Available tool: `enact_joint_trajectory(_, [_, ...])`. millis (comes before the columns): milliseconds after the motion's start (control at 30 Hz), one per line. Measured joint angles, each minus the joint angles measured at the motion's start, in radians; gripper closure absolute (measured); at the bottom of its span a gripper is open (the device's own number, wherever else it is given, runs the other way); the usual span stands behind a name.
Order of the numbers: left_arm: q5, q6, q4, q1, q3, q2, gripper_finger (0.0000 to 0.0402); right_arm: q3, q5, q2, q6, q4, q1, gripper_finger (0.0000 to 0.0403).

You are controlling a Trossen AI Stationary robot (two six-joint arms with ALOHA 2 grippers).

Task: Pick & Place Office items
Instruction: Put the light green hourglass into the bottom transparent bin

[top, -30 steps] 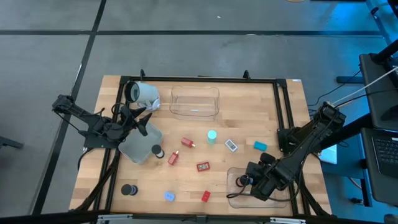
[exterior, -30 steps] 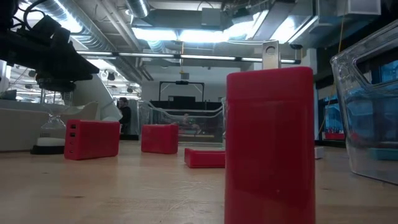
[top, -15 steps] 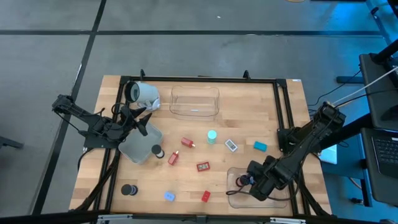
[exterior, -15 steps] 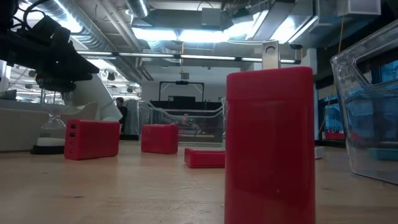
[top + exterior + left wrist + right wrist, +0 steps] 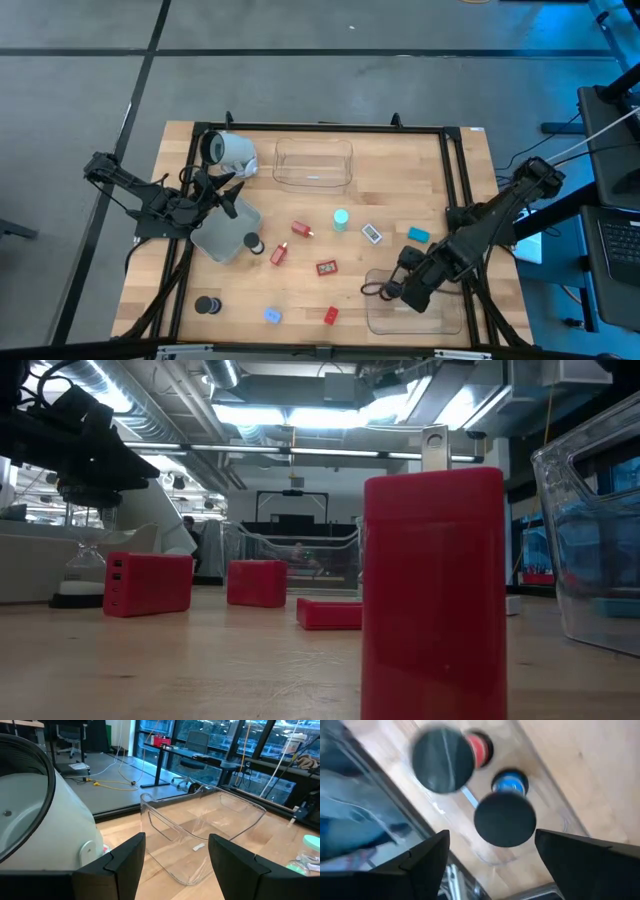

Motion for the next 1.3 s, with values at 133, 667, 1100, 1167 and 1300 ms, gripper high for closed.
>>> enact_joint_trajectory(133, [0.000,0.000,0.000,0.000,0.000,0.000,0.0187,0.000,0.135,-0.071,-0.051,0.010,-0.053,0.0117])
enact_joint_trajectory(667, [-0.001,0.018,0.000,0.000,0.000,0.000,0.0187,0.001,0.634,-0.014,-0.733,0.448,-0.301,0.0072])
enact_joint_trajectory(1100, [-0.001,0.028,0.000,0.000,0.000,0.000,0.0187,0.001,0.415,0.180,-0.961,0.531,-0.524,0.0034])
enact_joint_trajectory(1167, [-0.001,0.028,0.000,0.000,0.000,0.000,0.0187,0.001,0.343,0.206,-0.990,0.560,-0.545,0.0039])
enact_joint_trajectory(1300, [-0.002,0.042,0.000,0.000,0.000,0.000,0.0187,0.001,0.307,0.241,-1.024,0.585,-0.565,0.0045])
